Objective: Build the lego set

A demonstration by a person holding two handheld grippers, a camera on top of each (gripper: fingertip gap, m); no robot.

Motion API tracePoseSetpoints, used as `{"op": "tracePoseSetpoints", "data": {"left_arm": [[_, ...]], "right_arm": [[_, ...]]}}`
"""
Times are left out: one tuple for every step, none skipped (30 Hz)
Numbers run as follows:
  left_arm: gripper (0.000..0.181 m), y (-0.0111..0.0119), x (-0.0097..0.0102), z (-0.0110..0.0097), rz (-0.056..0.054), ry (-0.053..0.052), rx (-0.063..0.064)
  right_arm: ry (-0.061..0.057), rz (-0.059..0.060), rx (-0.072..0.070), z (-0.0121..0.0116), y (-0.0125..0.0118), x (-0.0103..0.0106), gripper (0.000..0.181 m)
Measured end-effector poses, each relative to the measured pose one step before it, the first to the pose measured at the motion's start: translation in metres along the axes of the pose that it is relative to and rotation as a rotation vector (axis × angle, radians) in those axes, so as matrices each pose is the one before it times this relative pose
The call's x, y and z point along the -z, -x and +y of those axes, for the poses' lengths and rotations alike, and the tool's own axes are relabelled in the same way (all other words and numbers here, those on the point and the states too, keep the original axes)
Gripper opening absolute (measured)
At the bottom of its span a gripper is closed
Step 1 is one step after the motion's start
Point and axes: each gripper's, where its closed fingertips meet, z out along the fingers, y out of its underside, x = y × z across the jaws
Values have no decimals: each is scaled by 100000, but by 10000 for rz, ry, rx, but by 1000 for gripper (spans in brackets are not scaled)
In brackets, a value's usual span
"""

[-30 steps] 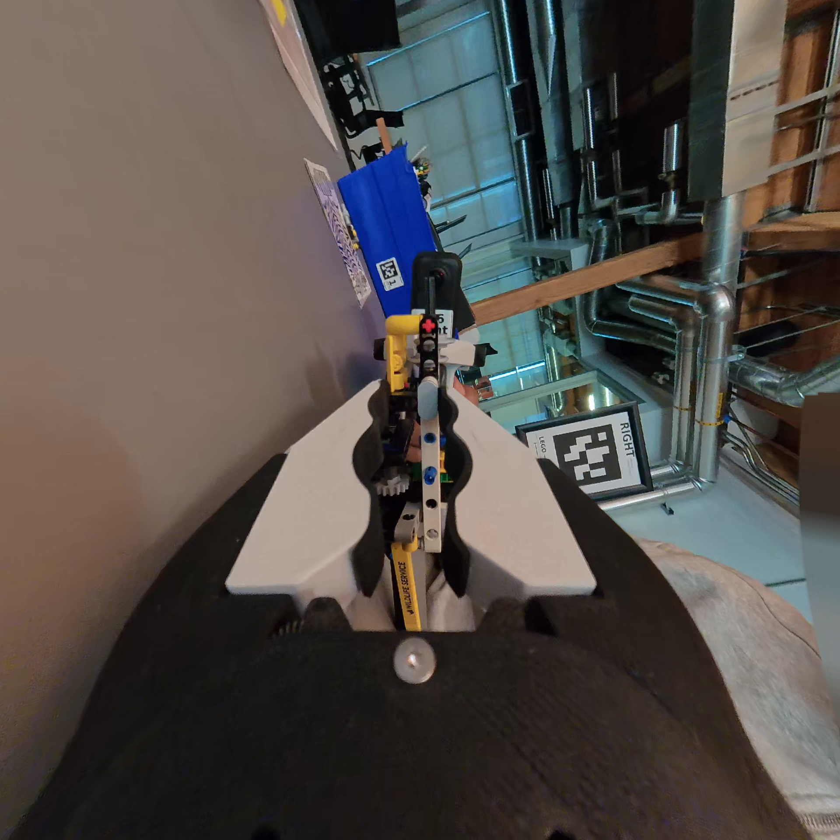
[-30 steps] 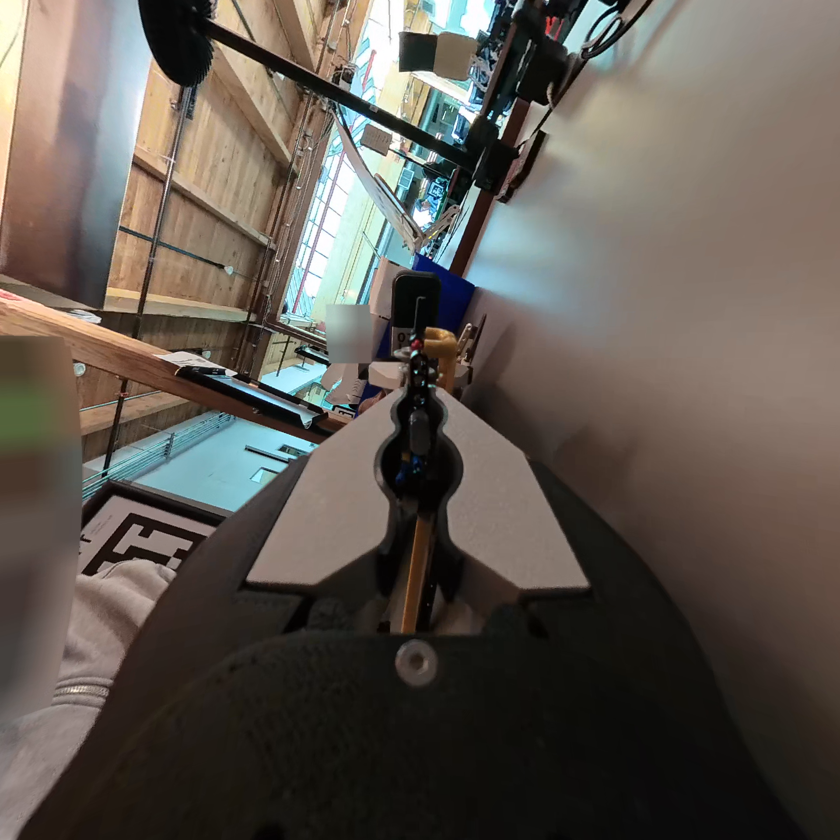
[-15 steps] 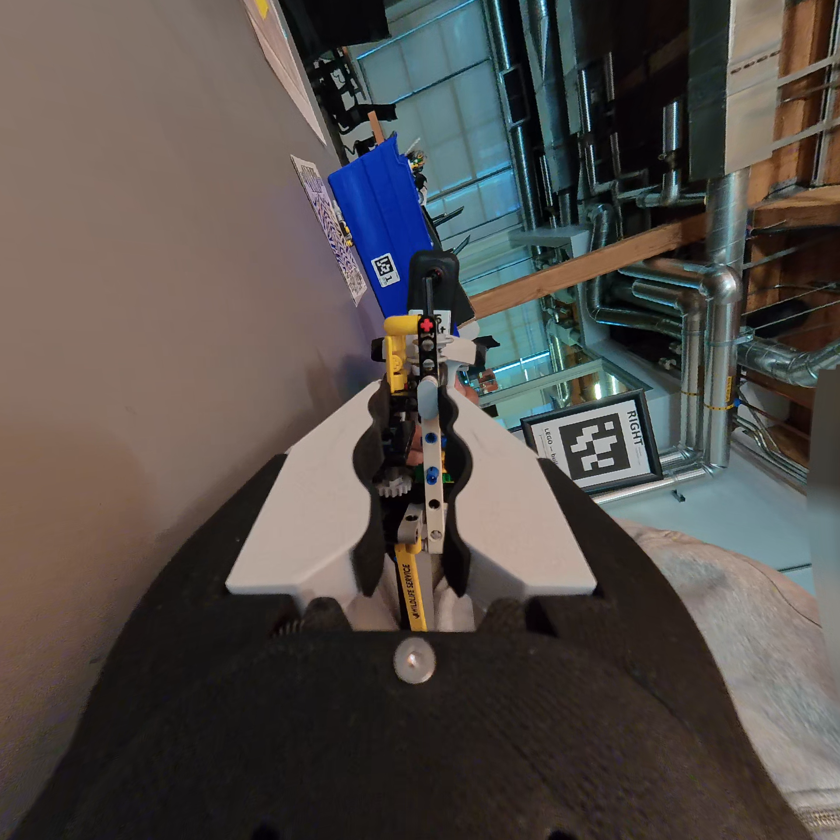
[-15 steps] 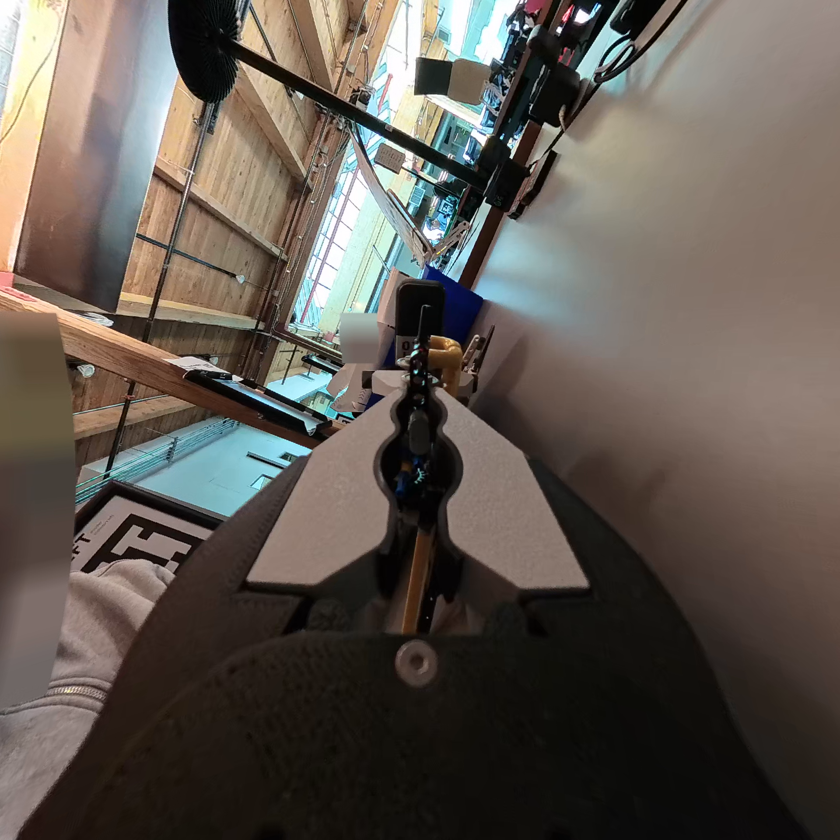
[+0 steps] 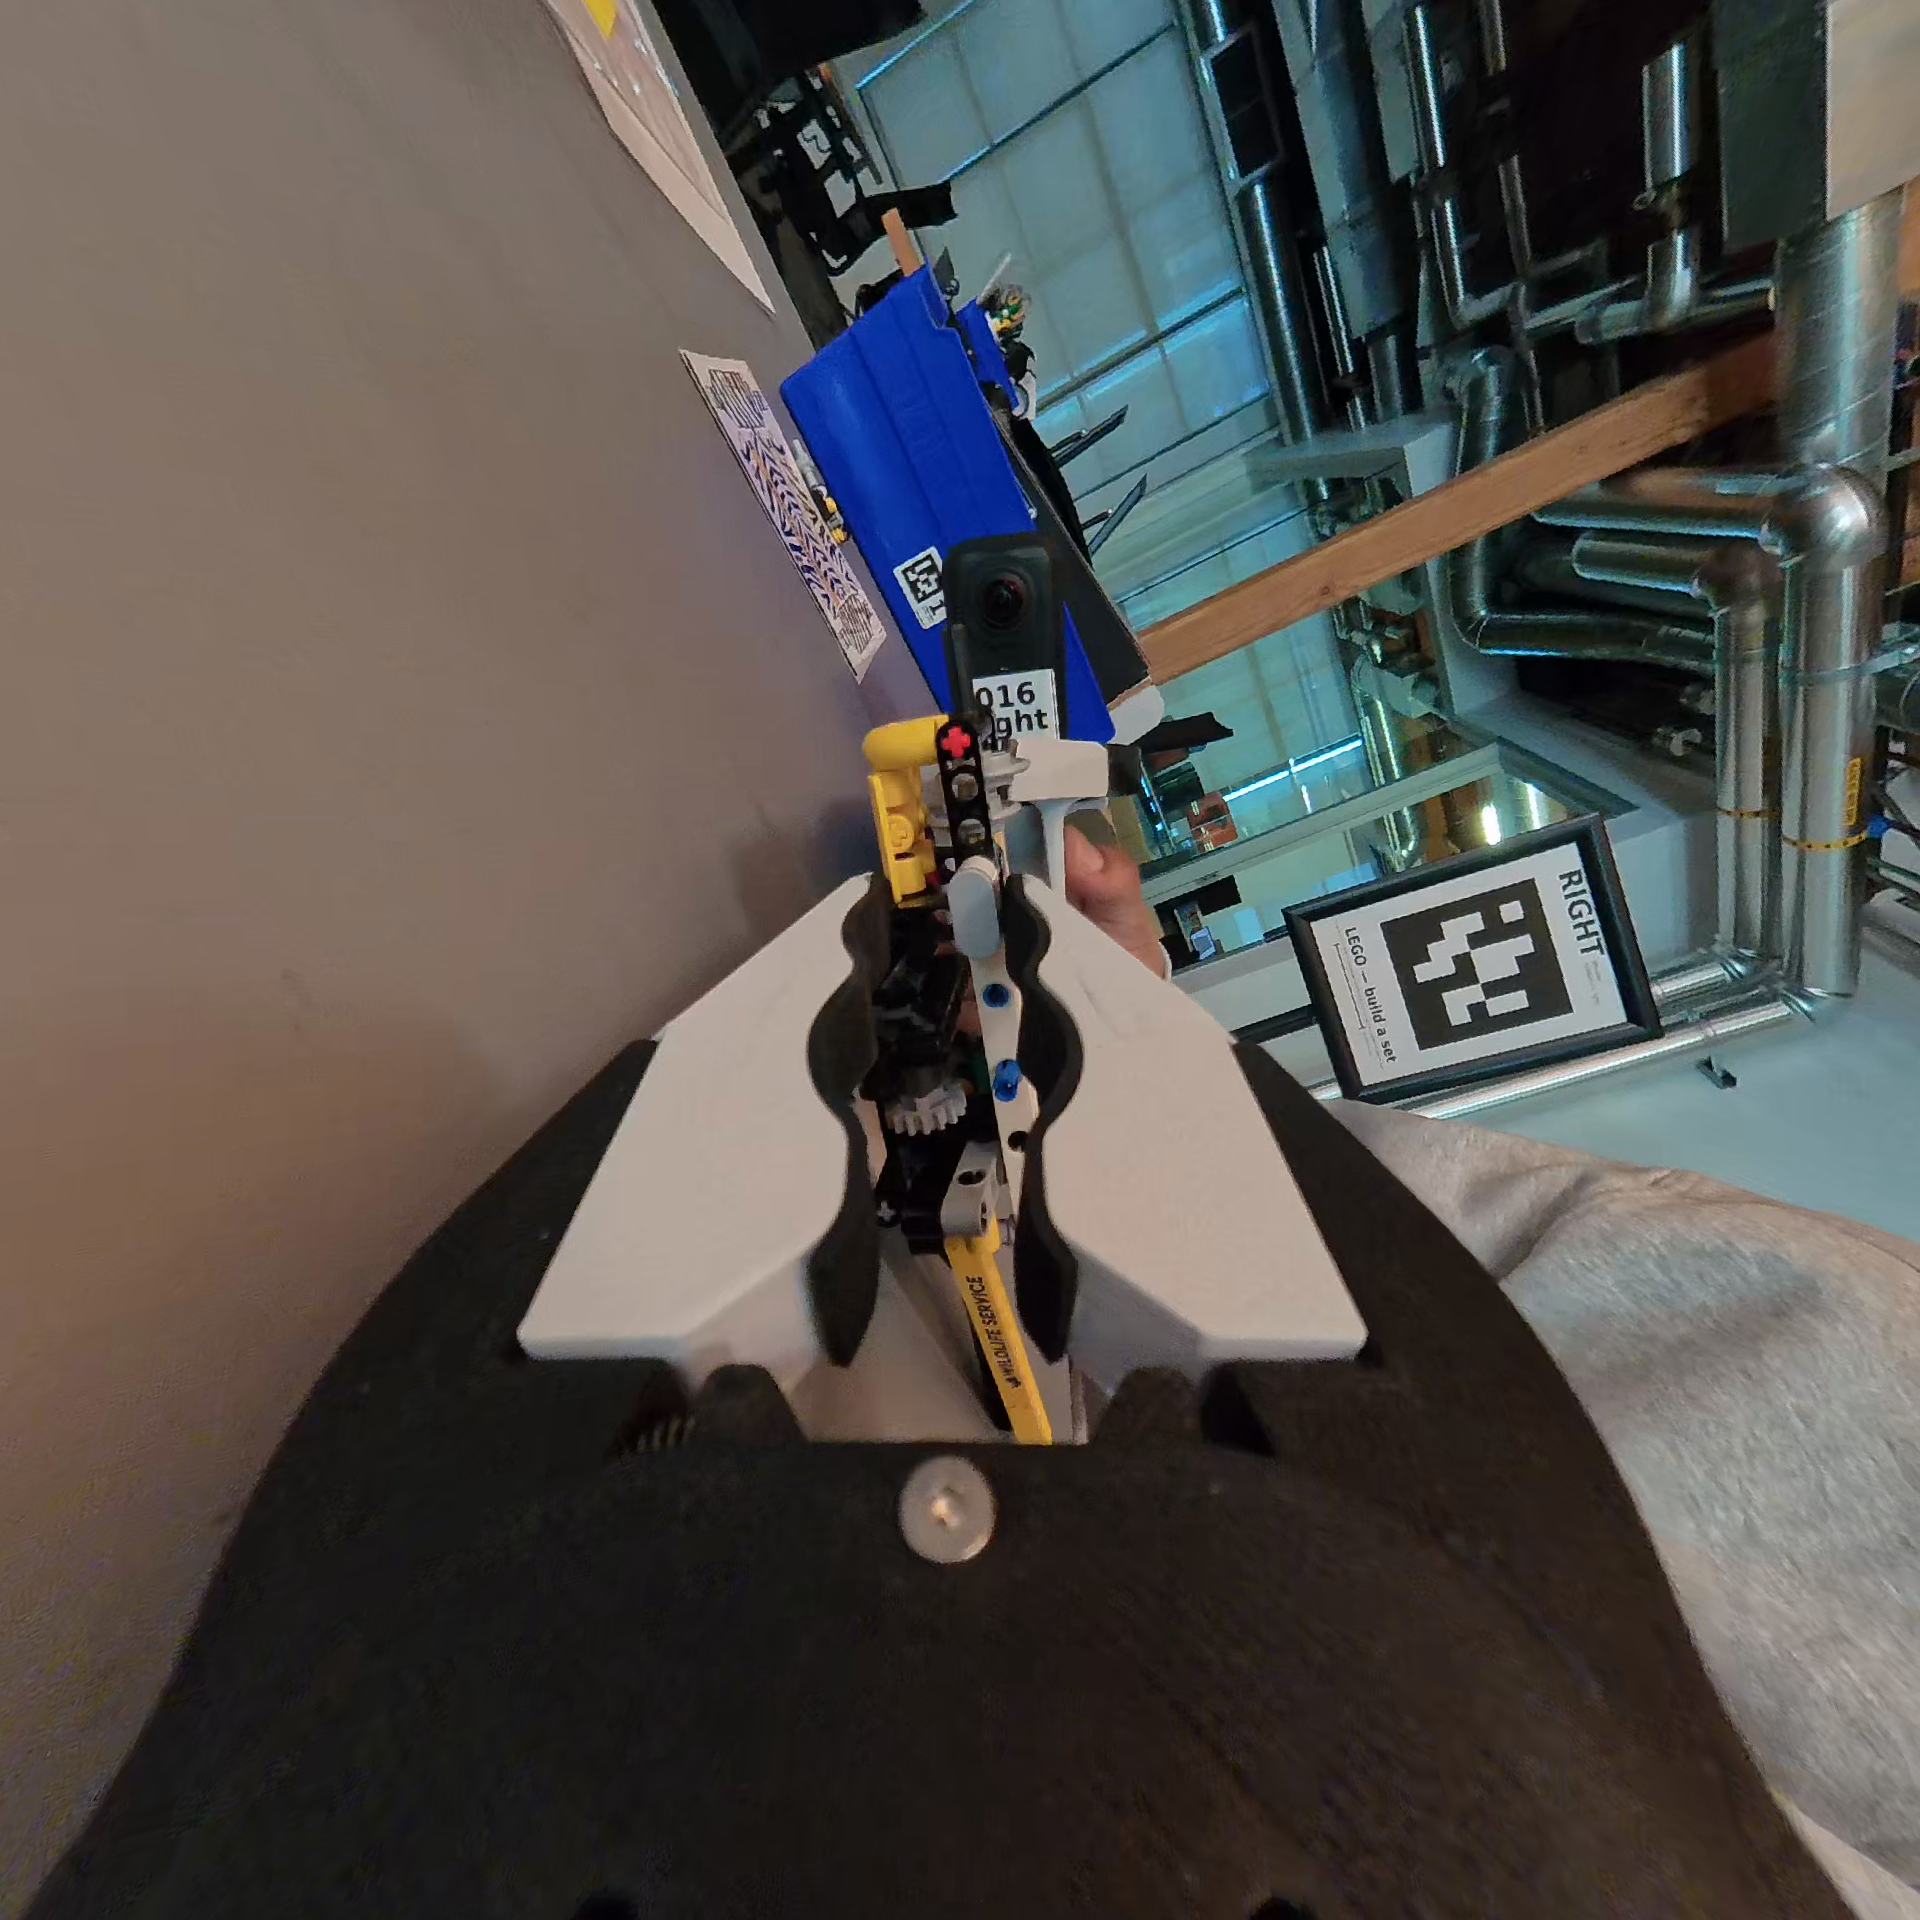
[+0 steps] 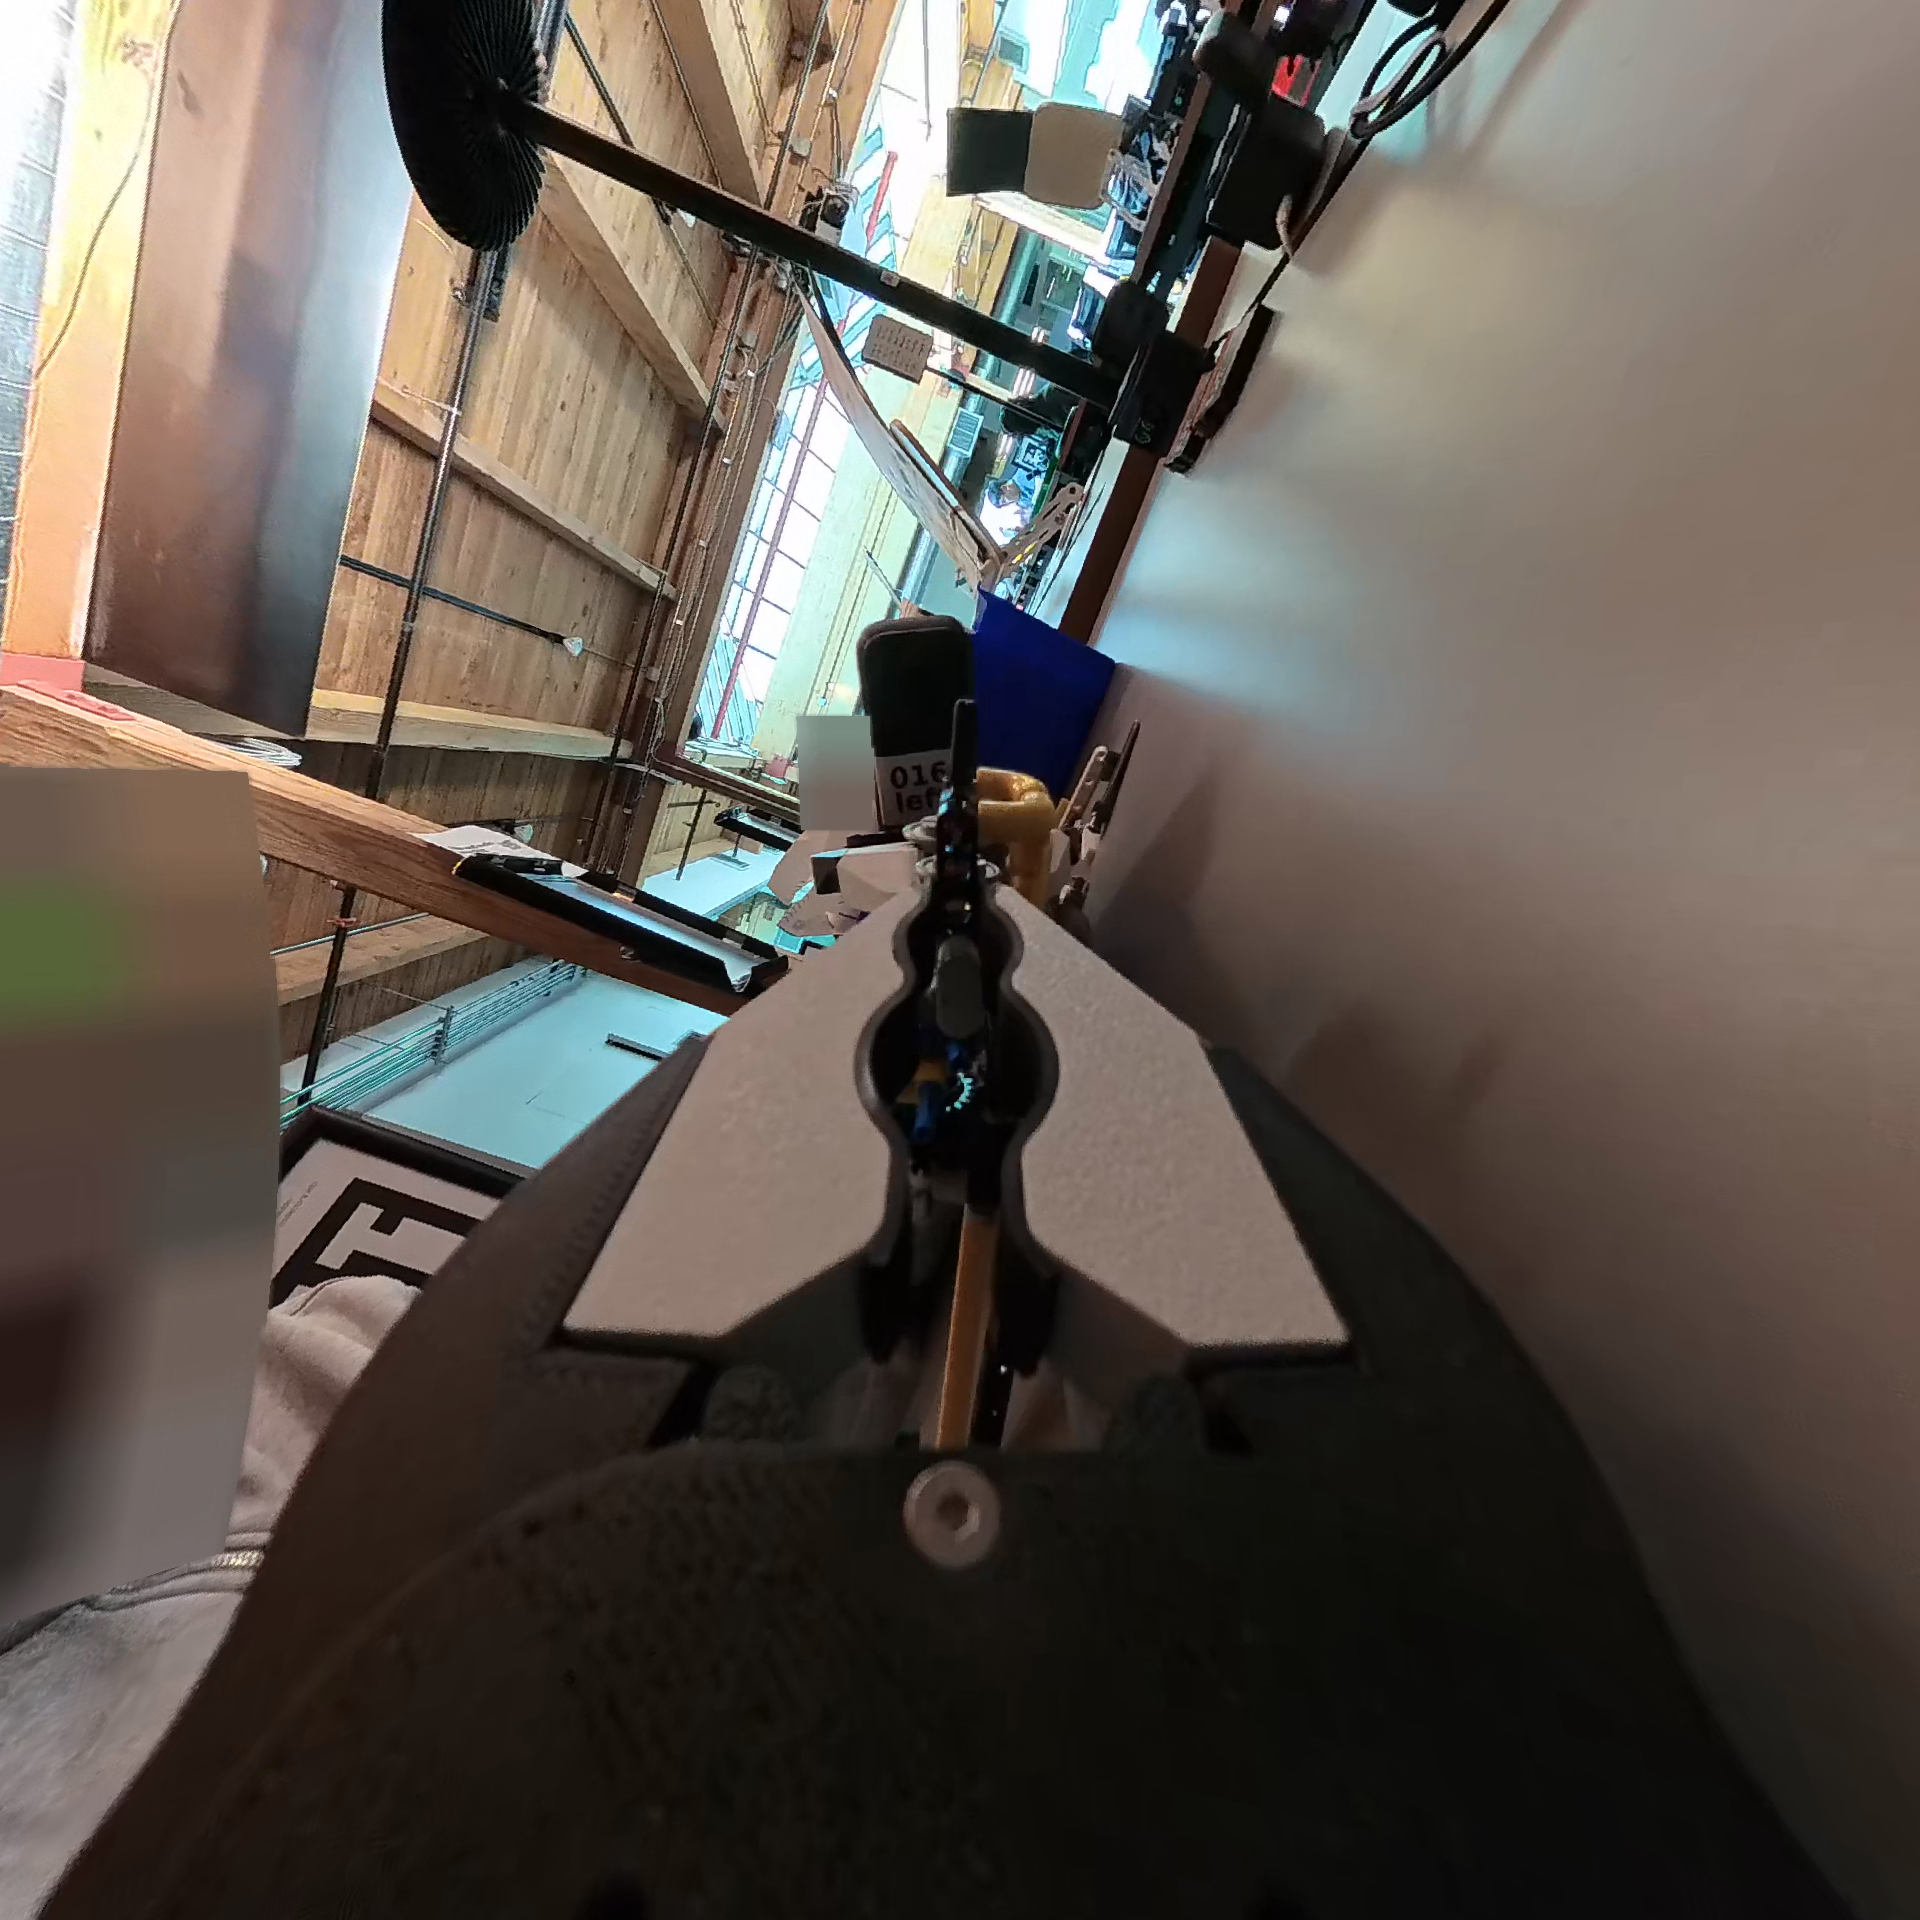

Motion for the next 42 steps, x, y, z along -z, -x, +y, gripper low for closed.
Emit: {"op": "tracePoseSetpoints", "data": {"left_arm": [[20, 12, -6, 11, -25, 6, -50], [20, 17, -22, -20, -20, -14, -34], [20, 63, -40, 2, -49, -10, -23], [25, 98, -62, 7, -55, -9, -32], [30, 78, -71, 10, -33, -7, 16], [32, 100, -83, 49, -23, 14, 52], [31, 90, -14, -12, -7, -18, 35], [29, 52, 38, -64, 7, -46, 45], [28, -67, 69, -118, 68, -66, 35], [27, -126, 69, -131, 96, -82, 23], [26, -93, 57, -111, 85, -77, 34], [26, -4, 0, -56, 29, -46, 53], [26, 104, -40, 20, -46, -5, 36], [24, 122, -26, 5, -76, 5, 11], [22, 115, -27, -15, -82, -8, 1], [21, 81, -27, -25, -57, -19, -4], [21, 48, -32, -16, -25, -24, 31], [20, 23, -46, 22, -7, -3, 41], [20, -9, -34, 54, 7, 32, 4], [20, -27, -37, 66, -7, 40, -38], [20, -26, -47, 45, -6, 25, -40], [20, -38, -42, 41, 7, 24, -31], [20, -12, -32, 14, -6, 0, -14], [20, -1, -15, -1, -8, -4, -19], [20, -6, -1, 7, -4, 6, -15], [20, 4, 7, -22, -21, -4, -32], [20, 29, 18, -23, -57, -18, -71], [20, 40, 23, -55, -72, -33, -79], [20, 17, 20, -77, -60, -47, -52], [20, -23, 18, -87, -24, -47, -45], [20, -11, 20, -48, -30, -23, -39], [20, -1, 1, 46, -14, 49, -21], [20, -23, 15, 29, -2, 37, -27], [20, -29, 2, 31, 1, 25, -40], [20, -7, -26, 83, -12, 57, -24], [20, -29, -38, 76, -5, 58, -34], [20, -17, -32, 26, -12, 17, -25], [20, -5, -22, -2, -15, 2, -26], [20, -22, 15, 20, -9, 22, -41], [20, -5, 30, -7, -11, 16, -42], [20, -27, 37, -4, 6, 15, -48], [20, -87, 28, 33, 33, 34, -79]], "right_arm": [[2, -8, -23, 4, -15, 1, 5], [-2, -5, -16, -1, -13, 6, 5], [30, 10, -3, 33, -9, -20, 5], [66, 28, 14, 101, -27, -63, 5], [27, 49, 47, 52, -33, -72, 5], [26, 18, 48, 44, 24, -30, 5], [17, 11, 19, 27, 2, -9, 5], [-28, 91, -19, -34, -128, 27, 5], [-57, 108, -18, -62, -178, 41, 5], [-26, 17, -7, -35, -36, 19, 5], [-10, -6, -7, -18, 13, 7, 5], [-18, 26, 3, -24, -28, -4, 5], [-8, 23, 14, 0, -17, -15, 5], [1, -20, 6, -2, 44, 8, 5], [-5, -20, -7, -12, 32, 10, 5], [-14, 8, -11, -30, -16, 8, 5], [-24, 27, -18, -42, -46, 24, 5], [-34, 8, -25, -75, -30, 39, 5], [-45, -6, -18, -95, -16, 45, 5], [-32, -23, -27, -75, 4, 54, 5], [-38, -27, -24, -91, 17, 63, 5], [-32, -31, -8, -64, 28, 45, 5], [5, -6, -5, 0, 1, 31, 5], [3, -1, 7, -8, 4, 5, 5], [12, -4, 21, 15, 22, 2, 5], [25, 10, 7, 38, -11, -19, 5], [36, 34, -3, 63, -57, -31, 5], [36, 34, 2, 60, -41, -46, 5], [32, 19, 22, 64, -8, -37, 5], [34, 13, 16, 57, 2, -31, 5], [16, 7, -10, 29, -3, -24, 5], [-5, -6, -3, -8, 0, 11, 5], [4, -27, -22, 10, 13, 10, 5], [-18, -30, -43, -48, 13, 21, 5], [-41, -20, -46, -72, -13, 38, 5], [-31, -43, -54, -64, 12, 51, 5], [-3, -40, -48, -13, 16, 30, 5], [6, -18, -17, 8, 7, 11, 5], [15, -13, -7, 17, 9, -7, 5], [24, -16, -6, 42, 4, -26, 5], [39, -41, -33, 45, 30, -23, 5], [42, -81, -59, 40, 71, -9, 5]]}}
